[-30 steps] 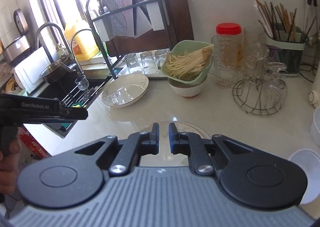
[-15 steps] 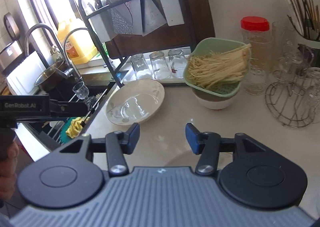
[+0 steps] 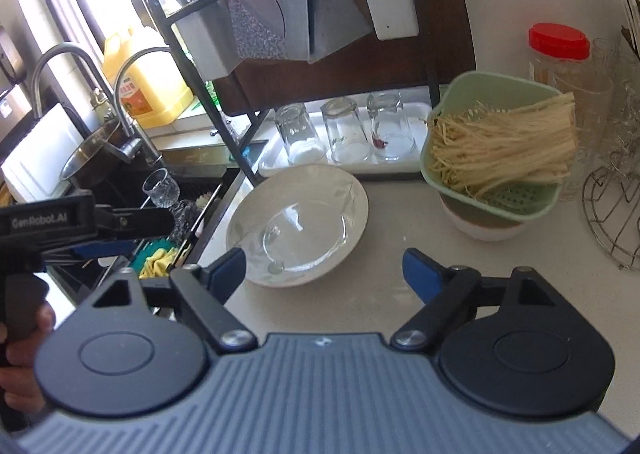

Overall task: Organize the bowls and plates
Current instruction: 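Move both open grippers to the second leaf-pattern plate by the glass tray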

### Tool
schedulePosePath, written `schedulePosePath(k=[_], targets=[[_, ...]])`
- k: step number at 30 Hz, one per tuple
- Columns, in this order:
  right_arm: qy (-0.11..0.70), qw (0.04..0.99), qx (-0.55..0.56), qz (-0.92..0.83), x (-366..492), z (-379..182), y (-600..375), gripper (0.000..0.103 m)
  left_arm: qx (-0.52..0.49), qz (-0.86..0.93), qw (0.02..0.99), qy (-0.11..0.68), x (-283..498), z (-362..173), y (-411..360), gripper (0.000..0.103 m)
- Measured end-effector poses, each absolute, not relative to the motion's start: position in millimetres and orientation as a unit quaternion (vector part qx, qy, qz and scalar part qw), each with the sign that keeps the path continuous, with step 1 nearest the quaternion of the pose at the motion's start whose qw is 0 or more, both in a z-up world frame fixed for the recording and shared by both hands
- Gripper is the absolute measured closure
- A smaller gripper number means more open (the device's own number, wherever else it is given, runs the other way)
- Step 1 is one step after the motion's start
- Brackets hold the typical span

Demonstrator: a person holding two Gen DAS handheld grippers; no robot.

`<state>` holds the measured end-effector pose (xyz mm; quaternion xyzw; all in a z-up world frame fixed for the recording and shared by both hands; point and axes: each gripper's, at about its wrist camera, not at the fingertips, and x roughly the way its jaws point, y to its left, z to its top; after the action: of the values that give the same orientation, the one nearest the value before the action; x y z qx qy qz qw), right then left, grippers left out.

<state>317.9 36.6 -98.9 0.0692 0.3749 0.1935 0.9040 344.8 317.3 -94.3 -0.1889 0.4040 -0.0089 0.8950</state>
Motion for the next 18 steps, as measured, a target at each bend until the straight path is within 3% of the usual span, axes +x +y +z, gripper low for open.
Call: schedulePosePath(k=[13, 16, 18], targets=[[0.397, 0.894, 0.113, 0.176, 364.0, -122.9, 45.7, 0.017, -0.217, -0.015, 0.874, 0.435, 412.5, -139.2, 351.9, 0.004], [0.411, 0.887, 0.114, 0.175, 377.8, -133.3, 48.8, 0.028, -0.213, -0.025, 0.868, 0.447, 426.1, -150.8, 351.7, 0.006], [0.421, 0.883, 0.113, 0.171, 386.9, -142.3, 53.2, 0.044, -0.204, -0.037, 0.868, 0.451, 434.2, -156.9, 349.1, 0.008]])
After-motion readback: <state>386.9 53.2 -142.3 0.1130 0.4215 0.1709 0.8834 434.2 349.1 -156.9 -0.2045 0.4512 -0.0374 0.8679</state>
